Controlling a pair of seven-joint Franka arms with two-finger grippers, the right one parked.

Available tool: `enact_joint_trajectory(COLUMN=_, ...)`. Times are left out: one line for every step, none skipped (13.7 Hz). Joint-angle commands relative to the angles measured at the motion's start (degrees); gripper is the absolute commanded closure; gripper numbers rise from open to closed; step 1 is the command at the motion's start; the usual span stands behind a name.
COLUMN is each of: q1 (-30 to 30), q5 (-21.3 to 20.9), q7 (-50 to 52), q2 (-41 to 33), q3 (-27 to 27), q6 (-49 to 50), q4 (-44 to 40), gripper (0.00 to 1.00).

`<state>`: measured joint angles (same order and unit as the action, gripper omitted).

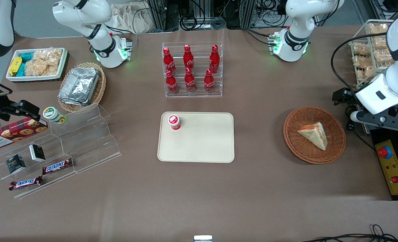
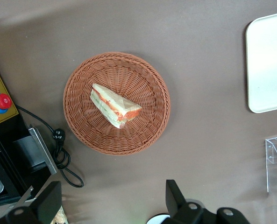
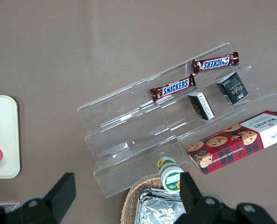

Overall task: Place sandwich from basket to tray
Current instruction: 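Move the left gripper over the sandwich wedge in the wicker basket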

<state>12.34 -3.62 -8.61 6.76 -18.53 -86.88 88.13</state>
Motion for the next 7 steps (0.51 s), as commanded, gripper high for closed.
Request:
enact_joint_trajectory(q1=-0.1, q5=-0.2, q7=-1.5, q2=0.2, q3=1.3, q6=2.1, q4=-1.6, gripper=0.00)
enact_joint_trajectory(q1=-0.1, q5=-0.2, q7=-1.3, q2=0.4, q3=1.6, q6=2.1, q4=-2.1, gripper=0.00)
enact_joint_trajectory(q1=-0.1, q5=-0.2, q7=-1.3, q2=0.5, q3=1.7, q6=2.1, q4=-2.3, gripper=0.00)
enact_joint_trajectory(q1=0.0, q5=-0.2, q7=-1.3, q2=0.8, q3=1.7, q6=2.2, q4=-2.5, gripper=0.00)
enact_joint_trajectory(q1=-0.1, q5=-0.2, q7=0.2, q2=1.5, q3=1.7, q6=2.2, q4=-2.2, gripper=0.00)
enact_joint_trajectory(q1=-0.1, q5=-0.4, q7=5.8, q2=1.4, q3=1.8, q6=2.2, q4=-0.7, gripper=0.00)
enact_joint_trajectory(q1=0.2, q5=-0.4, q7=13.4, q2=1.3, q3=1.8, q6=0.8, q4=1.5, gripper=0.00)
